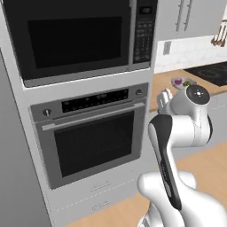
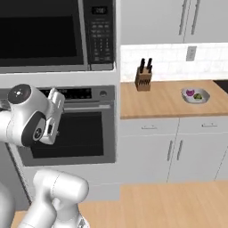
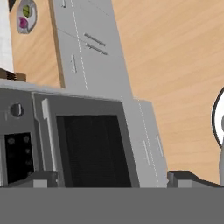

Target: Take the meat container that has the fish and place it on the second highest rack of the freezer. Then take the vegetable container that has the onion and lime and place it on the highest rack of the freezer.

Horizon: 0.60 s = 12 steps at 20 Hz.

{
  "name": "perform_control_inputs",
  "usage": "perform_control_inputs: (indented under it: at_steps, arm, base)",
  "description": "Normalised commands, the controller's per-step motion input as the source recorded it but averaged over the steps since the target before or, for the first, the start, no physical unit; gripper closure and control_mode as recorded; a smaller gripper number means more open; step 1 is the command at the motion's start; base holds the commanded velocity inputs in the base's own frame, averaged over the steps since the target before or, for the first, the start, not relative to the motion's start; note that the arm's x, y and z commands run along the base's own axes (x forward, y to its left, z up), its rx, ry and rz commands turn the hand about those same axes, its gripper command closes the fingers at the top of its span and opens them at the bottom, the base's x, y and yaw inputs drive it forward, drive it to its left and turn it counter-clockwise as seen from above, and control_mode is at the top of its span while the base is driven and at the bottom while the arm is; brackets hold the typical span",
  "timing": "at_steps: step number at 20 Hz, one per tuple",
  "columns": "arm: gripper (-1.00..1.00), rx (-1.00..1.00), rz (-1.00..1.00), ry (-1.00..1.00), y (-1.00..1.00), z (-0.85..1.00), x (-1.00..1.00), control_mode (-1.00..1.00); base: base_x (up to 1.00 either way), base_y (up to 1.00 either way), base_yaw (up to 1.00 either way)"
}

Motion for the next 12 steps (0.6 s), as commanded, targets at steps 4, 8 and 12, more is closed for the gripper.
perform_control_inputs:
  at_steps: [4, 8, 12]
  arm:
    - [-1.00, 0.00, 0.00, 0.00, 0.00, 0.00, 0.00, 1.00]
    - [-1.00, 0.00, 0.00, 0.00, 0.00, 0.00, 0.00, 1.00]
    - [-1.00, 0.00, 0.00, 0.00, 0.00, 0.00, 0.00, 1.00]
  base:
    - [0.83, -1.00, 0.05]
    - [0.73, -1.00, 0.19]
    - [0.67, -0.98, 0.24]
